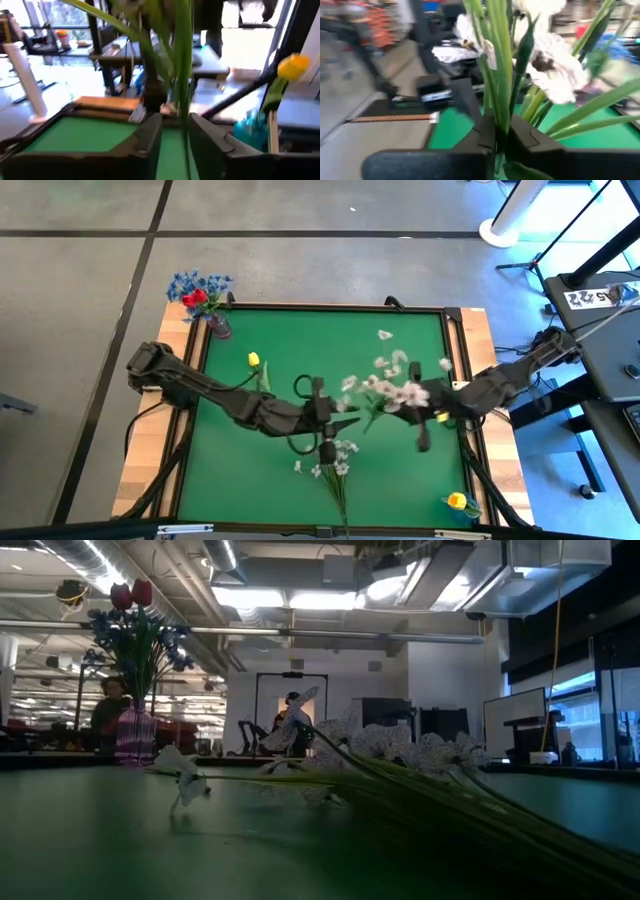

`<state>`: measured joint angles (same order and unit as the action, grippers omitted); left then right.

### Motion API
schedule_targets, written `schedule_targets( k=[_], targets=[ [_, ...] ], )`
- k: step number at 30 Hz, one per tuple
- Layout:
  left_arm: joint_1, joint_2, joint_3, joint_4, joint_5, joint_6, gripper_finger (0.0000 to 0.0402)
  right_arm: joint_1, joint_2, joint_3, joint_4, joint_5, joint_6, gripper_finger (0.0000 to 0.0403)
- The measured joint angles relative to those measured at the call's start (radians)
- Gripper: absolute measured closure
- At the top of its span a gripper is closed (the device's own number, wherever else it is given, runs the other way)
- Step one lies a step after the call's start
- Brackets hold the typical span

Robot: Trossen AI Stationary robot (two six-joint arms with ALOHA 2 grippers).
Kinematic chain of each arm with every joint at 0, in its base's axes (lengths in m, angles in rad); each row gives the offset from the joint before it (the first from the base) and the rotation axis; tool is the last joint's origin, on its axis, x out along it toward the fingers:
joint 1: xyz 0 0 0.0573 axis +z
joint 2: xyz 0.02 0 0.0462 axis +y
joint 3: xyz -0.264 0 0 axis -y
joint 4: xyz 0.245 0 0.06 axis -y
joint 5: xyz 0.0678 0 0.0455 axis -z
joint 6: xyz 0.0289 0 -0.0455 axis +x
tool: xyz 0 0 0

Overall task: Sort flowers into vase by color
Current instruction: Put the left white flowers into the blue vase

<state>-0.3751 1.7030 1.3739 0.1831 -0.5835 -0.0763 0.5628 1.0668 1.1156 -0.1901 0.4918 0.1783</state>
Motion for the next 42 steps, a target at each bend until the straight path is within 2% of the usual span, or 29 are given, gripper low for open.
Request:
schedule_targets(
  k=[2, 6, 12, 14, 17, 20, 26, 29, 36, 42],
  targets=[
    [-0.031, -0.036, 0.000, -0.109, -0.026, -0.003, 0.0284, 0.001, -0.049, 0.024, -0.063, -0.091, 0.003, 0.0391],
    [-0.092, -0.057, 0.001, -0.283, -0.073, -0.105, 0.0262, -0.001, -0.175, 0.053, -0.091, -0.446, 0.081, 0.0390],
    [-0.144, -0.041, 0.000, -0.466, -0.188, -0.303, 0.0265, 0.001, -0.331, 0.071, -0.112, -0.918, 0.181, 0.0397],
    [-0.151, -0.037, -0.002, -0.513, -0.215, -0.361, 0.0269, 0.001, -0.376, 0.071, -0.146, -0.997, 0.186, 0.0395],
    [-0.154, -0.036, -0.001, -0.517, -0.242, -0.400, 0.0273, 0.001, -0.436, 0.053, -0.221, -0.981, 0.137, 0.0387],
    [-0.155, -0.036, -0.001, -0.521, -0.242, -0.419, 0.0276, 0.001, -0.458, -0.040, -0.182, -0.973, 0.112, 0.0391],
    [-0.155, -0.036, -0.031, -0.515, -0.257, -0.447, 0.0277, 0.028, -0.444, -0.311, 0.142, -1.060, 0.157, 0.0393],
    [-0.148, -0.036, -0.052, -0.512, -0.265, -0.477, 0.0277, 0.098, -0.437, -0.386, 0.193, -1.058, 0.160, 0.0389],
    [-0.119, -0.036, -0.107, -0.512, -0.265, -0.554, 0.0277, 0.341, -0.430, -0.437, 0.207, -0.928, 0.059, 0.0397],
    [-0.100, -0.036, -0.112, -0.498, -0.266, -0.576, 0.0277, 0.523, -0.430, -0.441, 0.177, -0.691, -0.016, 0.0393]
  ],
)
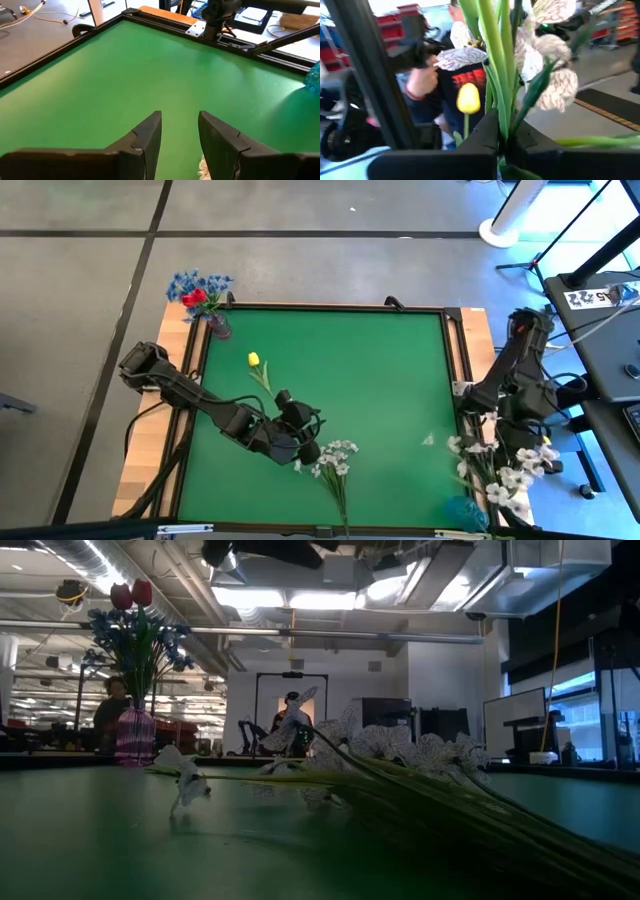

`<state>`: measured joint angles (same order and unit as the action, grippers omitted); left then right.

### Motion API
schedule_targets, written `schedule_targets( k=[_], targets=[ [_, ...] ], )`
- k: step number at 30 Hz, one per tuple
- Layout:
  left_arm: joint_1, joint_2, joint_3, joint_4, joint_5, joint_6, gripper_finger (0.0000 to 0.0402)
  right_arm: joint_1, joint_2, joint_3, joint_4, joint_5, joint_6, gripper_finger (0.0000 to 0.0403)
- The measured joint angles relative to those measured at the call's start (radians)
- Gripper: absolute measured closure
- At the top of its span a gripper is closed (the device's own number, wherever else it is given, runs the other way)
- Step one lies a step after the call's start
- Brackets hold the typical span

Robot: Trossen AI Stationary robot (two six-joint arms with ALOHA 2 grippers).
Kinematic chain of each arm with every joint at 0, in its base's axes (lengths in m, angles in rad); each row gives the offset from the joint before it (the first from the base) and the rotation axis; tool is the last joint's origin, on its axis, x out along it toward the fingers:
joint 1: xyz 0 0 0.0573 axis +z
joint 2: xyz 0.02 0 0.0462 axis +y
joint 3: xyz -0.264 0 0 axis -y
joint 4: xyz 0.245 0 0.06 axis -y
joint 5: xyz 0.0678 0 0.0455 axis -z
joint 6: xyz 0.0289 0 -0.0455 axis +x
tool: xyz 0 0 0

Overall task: Sort flowers into vase by color
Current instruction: Put the left white flowers into the blue vase

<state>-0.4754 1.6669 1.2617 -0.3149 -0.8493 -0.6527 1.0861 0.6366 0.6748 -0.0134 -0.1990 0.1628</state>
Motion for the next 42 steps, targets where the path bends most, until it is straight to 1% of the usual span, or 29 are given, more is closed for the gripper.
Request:
schedule_targets(
  k=[3, 9, 15, 20, 24, 29, 34, 42],
  targets=[
    [0.004, 0.000, 0.000, 0.023, 0.000, 0.005, 0.0277, 0.044, 0.001, 0.000, -0.015, 0.097, -0.021, 0.0398],
    [0.005, 0.000, 0.000, 0.026, 0.000, 0.007, 0.0277, 0.052, -0.009, 0.000, -0.025, 0.182, -0.038, 0.0393],
    [0.005, 0.000, 0.000, 0.034, 0.001, 0.008, 0.0277, 0.052, -0.066, 0.000, -0.059, 0.284, -0.061, 0.0399],
    [0.005, 0.000, 0.000, 0.037, 0.001, 0.008, 0.0277, 0.052, -0.145, 0.000, -0.108, 0.287, -0.058, 0.0394],
    [0.005, 0.000, 0.000, 0.040, 0.001, 0.000, 0.0277, 0.052, -0.216, 0.000, -0.169, 0.287, -0.041, 0.0398],
    [0.004, 0.000, 0.000, 0.040, 0.001, -0.028, 0.0277, 0.053, -0.291, 0.000, -0.238, 0.285, -0.028, 0.0395],
    [0.004, 0.000, 0.000, 0.040, 0.001, -0.045, 0.0277, 0.053, -0.341, 0.000, -0.311, 0.273, 0.018, 0.0397],
    [0.004, 0.000, 0.000, 0.040, 0.001, -0.046, 0.0277, 0.052, -0.397, 0.012, -0.357, 0.278, 0.016, 0.0395]
  ],
)
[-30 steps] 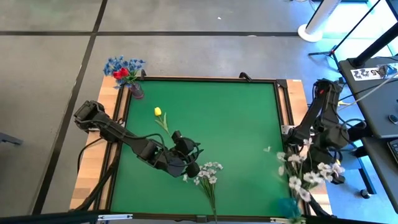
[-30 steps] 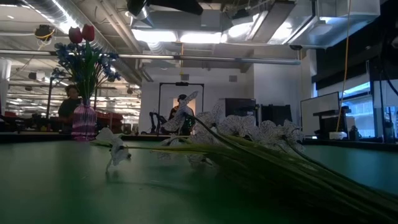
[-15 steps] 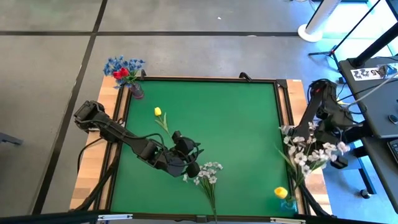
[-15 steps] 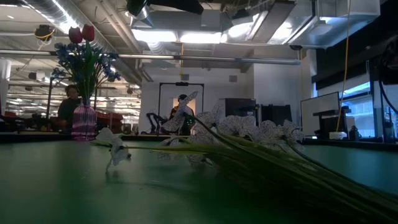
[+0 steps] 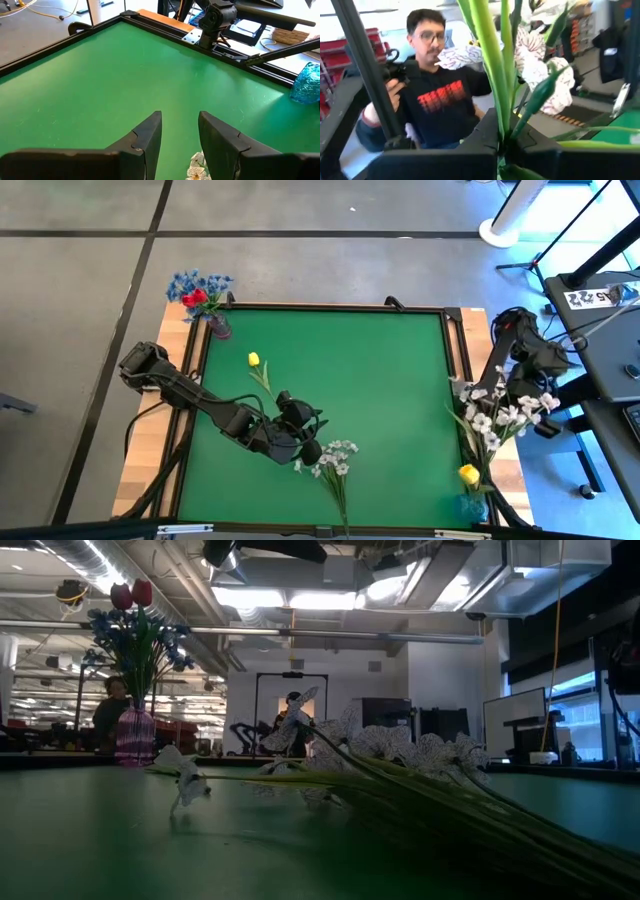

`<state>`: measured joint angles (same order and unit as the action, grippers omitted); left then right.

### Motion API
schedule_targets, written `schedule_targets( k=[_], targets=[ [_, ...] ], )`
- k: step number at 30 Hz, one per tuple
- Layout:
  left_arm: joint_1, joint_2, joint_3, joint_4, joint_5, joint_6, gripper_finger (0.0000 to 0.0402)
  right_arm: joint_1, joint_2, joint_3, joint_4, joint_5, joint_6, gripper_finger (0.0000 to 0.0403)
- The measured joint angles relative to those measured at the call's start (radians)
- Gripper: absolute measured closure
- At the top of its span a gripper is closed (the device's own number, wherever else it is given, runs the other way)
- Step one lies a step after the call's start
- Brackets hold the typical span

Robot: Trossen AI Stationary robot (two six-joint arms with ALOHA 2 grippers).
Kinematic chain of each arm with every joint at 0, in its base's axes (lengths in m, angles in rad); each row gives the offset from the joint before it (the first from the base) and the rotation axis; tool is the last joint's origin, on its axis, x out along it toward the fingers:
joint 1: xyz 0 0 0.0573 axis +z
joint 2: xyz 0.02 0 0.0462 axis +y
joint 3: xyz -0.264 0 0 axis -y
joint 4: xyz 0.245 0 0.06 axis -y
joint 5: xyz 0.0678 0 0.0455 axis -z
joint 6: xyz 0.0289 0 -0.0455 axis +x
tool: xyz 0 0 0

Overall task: Sort flowers into vase by color
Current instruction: Put the left white flowers into the blue vase

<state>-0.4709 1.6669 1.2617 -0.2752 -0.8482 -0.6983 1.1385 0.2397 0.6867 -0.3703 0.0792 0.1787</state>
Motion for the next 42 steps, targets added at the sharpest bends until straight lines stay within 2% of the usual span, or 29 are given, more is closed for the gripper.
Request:
schedule_targets(
  k=[4, 11, 17, 24, 28, 33, 39, 42],
  targets=[
    [0.001, 0.000, 0.000, 0.000, 0.000, 0.000, 0.0277, 0.000, -0.002, 0.047, 0.003, 0.042, -0.027, 0.0399],
    [0.001, 0.000, 0.000, 0.000, 0.000, 0.000, 0.0277, 0.000, -0.002, 0.097, -0.001, 0.042, -0.059, 0.0396],
    [0.001, 0.000, 0.000, 0.000, 0.000, 0.000, 0.0277, 0.000, 0.051, 0.095, -0.076, -0.039, -0.009, 0.0398],
    [0.002, 0.000, 0.000, 0.000, 0.000, 0.001, 0.0277, 0.000, 0.183, 0.102, -0.061, -0.166, 0.036, 0.0396],
    [0.003, 0.000, 0.000, 0.000, 0.000, 0.001, 0.0277, 0.000, 0.220, 0.105, -0.044, -0.045, 0.049, 0.0398],
    [0.005, 0.000, 0.000, -0.001, 0.000, 0.001, 0.0277, 0.000, 0.234, 0.106, -0.027, -0.059, 0.050, 0.0397],
    [0.004, 0.000, 0.000, -0.001, 0.000, 0.001, 0.0277, 0.000, 0.228, 0.105, 0.162, -0.037, -0.021, 0.0397],
    [0.004, 0.000, 0.000, -0.001, 0.000, 0.001, 0.0277, 0.000, 0.227, 0.105, 0.183, -0.037, -0.026, 0.0398]
  ],
)
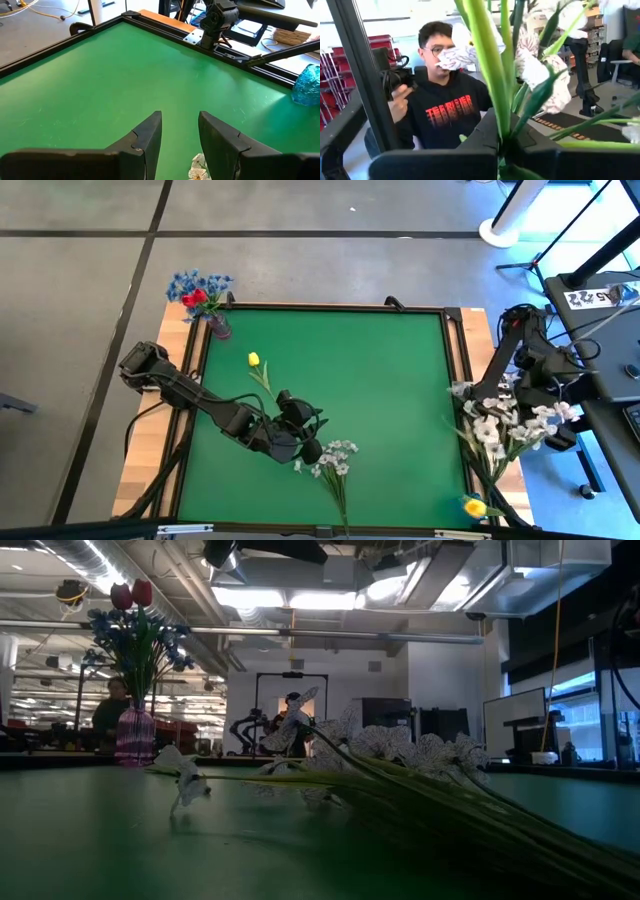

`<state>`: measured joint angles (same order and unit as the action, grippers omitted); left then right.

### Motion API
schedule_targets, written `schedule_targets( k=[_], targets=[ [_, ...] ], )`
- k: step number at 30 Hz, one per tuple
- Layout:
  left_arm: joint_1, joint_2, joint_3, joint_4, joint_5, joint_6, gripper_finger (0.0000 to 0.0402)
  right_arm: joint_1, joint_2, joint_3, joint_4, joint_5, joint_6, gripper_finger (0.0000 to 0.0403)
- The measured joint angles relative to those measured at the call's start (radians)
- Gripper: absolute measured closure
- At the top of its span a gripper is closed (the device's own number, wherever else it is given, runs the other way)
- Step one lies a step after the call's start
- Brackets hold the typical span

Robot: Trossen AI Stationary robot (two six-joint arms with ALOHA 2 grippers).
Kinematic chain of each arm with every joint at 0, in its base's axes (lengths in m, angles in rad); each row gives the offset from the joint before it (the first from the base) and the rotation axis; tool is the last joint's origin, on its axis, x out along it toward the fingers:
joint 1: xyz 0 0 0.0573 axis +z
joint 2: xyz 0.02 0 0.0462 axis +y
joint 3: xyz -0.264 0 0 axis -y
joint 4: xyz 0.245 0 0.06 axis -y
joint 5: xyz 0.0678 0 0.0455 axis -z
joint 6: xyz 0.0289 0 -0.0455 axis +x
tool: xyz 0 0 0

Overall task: Sort flowers into vase by color
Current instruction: Put the left white flowers into the blue vase

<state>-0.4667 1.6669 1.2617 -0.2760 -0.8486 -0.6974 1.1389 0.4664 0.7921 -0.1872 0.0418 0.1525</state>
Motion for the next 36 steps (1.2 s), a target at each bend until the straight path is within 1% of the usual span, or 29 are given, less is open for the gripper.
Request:
schedule_targets(
  k=[2, 6, 8, 10, 13, 15, 17, 19, 20, 22, 23, 28, 32, 36],
  targets=[
    [0.000, 0.000, 0.000, 0.000, 0.000, 0.000, 0.0277, 0.000, -0.001, 0.000, -0.029, 0.000, 0.003, 0.0399],
    [-0.001, 0.000, 0.000, 0.005, 0.019, 0.000, 0.0277, 0.000, 0.008, 0.000, -0.140, -0.012, 0.064, 0.0398],
    [-0.001, 0.000, -0.001, 0.064, 0.056, 0.017, 0.0277, 0.000, 0.018, 0.000, -0.161, -0.013, 0.084, 0.0397],
    [-0.004, 0.013, -0.001, 0.207, 0.116, 0.097, 0.0277, 0.000, 0.023, 0.000, -0.166, -0.013, 0.086, 0.0398],
    [-0.016, 0.075, -0.001, 0.508, 0.196, 0.294, 0.0277, 0.000, 0.019, 0.000, -0.166, 0.011, 0.078, 0.0400],
    [-0.018, 0.142, -0.001, 0.716, 0.252, 0.403, 0.0277, 0.000, 0.008, 0.000, -0.168, 0.032, 0.070, 0.0399],
    [-0.012, 0.223, 0.003, 0.898, 0.289, 0.473, 0.0277, 0.000, 0.004, 0.000, -0.172, 0.045, 0.058, 0.0397],
    [0.002, 0.314, 0.031, 1.040, 0.321, 0.514, 0.0277, 0.000, -0.003, 0.000, -0.171, 0.070, 0.052, 0.0398],
    [0.010, 0.367, 0.056, 1.086, 0.336, 0.527, 0.0277, 0.000, -0.004, 0.000, -0.174, 0.084, 0.051, 0.0399],
    [0.028, 0.470, 0.135, 1.148, 0.380, 0.548, 0.0277, 0.000, -0.005, 0.000, -0.175, 0.107, 0.052, 0.0400],
    [0.039, 0.520, 0.185, 1.150, 0.402, 0.554, 0.0277, 0.000, -0.005, 0.000, -0.175, 0.111, 0.051, 0.0400],
    [0.101, 0.761, 0.518, 1.145, 0.538, 0.584, 0.0277, 0.000, -0.005, 0.000, -0.181, 0.114, 0.071, 0.0398],
    [0.136, 0.918, 0.750, 1.138, 0.638, 0.568, 0.0277, 0.000, -0.004, 0.000, -0.181, 0.124, 0.101, 0.0400],
    [0.152, 1.029, 0.924, 1.114, 0.713, 0.549, 0.0277, 0.000, -0.004, 0.000, -0.182, 0.131, 0.118, 0.0397]
  ],
)
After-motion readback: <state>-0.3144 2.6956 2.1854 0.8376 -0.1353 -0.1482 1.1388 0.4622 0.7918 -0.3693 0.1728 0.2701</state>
